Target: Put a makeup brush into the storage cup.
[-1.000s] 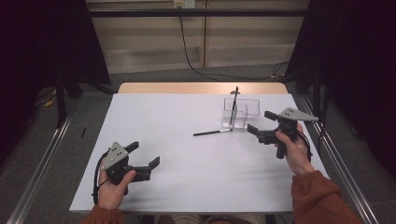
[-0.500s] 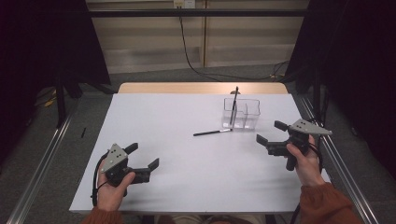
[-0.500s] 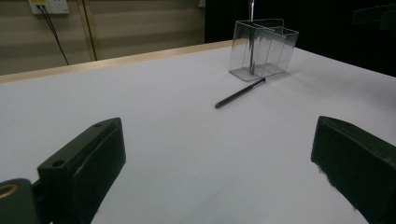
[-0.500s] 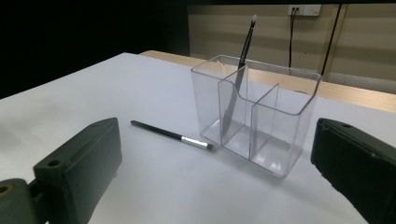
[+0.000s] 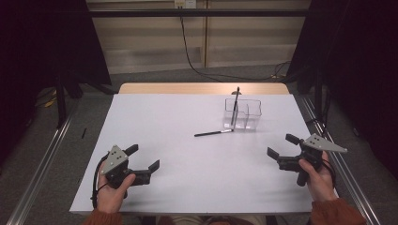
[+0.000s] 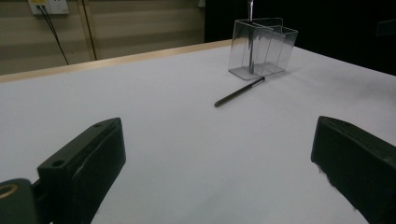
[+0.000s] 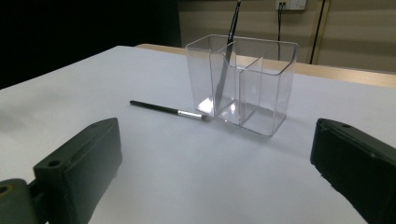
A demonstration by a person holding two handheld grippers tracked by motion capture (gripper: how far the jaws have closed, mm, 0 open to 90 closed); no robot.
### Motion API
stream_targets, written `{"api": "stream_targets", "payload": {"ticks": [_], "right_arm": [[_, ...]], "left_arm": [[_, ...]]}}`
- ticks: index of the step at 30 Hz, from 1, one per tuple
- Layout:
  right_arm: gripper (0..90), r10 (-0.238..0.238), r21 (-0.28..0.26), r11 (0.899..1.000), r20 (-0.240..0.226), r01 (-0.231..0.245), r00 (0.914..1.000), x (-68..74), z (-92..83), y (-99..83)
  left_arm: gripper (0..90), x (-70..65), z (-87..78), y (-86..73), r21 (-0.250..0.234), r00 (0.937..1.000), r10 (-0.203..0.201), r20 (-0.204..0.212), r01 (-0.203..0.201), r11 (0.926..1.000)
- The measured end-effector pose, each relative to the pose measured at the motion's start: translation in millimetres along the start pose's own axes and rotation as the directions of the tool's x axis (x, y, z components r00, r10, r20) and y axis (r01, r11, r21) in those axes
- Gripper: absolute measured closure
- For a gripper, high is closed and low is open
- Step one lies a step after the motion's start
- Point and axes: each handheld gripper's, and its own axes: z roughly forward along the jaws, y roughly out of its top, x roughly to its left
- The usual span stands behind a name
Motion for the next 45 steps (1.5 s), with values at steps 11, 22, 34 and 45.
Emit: {"api": "stream_targets", "payload": {"ticks": [11,22,34,45], "right_arm": [[1.0,-0.008,-0.017,1.0,0.026,0.008,0.9996,8.8,-23.9,-14.0],[0.8,-0.012,-0.01,1.0,0.01,0.012,0.9999,9.1,-23.3,-15.0],[0.7,-0.014,-0.027,1.0,0.006,0.014,0.9999,6.9,-26.9,-14.3],[0.7,-0.016,-0.024,1.0,-0.017,0.016,0.9997,8.4,-24.5,-13.5]], "left_arm": [[3.1,-1.7,1.1,3.0,-0.014,1.0,0.003,0.003,-0.003,0.9999],[2.7,-4.2,4.8,4.1,-0.003,0.9998,0.009,0.017,-0.009,1.0],[2.4,-8.8,14.7,14.6,-0.012,0.9995,0.001,0.031,-0.001,0.9999],[2.4,-7.8,39.0,31.5,-0.019,0.997,0.03,0.071,-0.029,0.9994]]}}
